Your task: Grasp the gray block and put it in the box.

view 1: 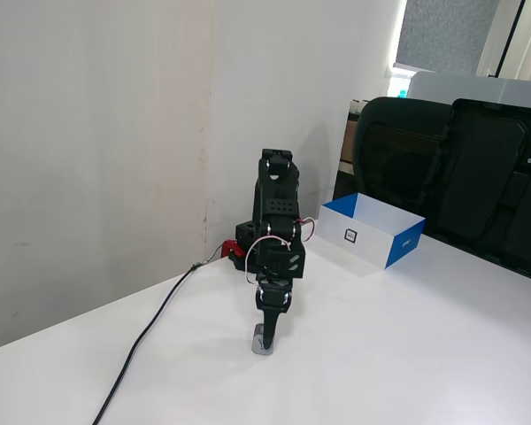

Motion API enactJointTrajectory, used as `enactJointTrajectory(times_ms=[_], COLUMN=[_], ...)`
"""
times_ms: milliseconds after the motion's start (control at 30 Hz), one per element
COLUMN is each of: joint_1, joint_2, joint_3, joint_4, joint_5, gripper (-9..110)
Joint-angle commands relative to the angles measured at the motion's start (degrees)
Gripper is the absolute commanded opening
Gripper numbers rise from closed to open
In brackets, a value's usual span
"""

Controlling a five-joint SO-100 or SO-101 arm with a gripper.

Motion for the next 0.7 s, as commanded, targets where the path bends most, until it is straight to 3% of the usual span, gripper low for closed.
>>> enactJointTrajectory(times_ms=[0, 667], joint_1=[-0.26, 14.59], joint_2=[1.14, 11.34], joint_3=[-5.54, -27.16], joint_4=[3.16, 14.85], joint_5=[-0.26, 1.23], gripper=[5, 2])
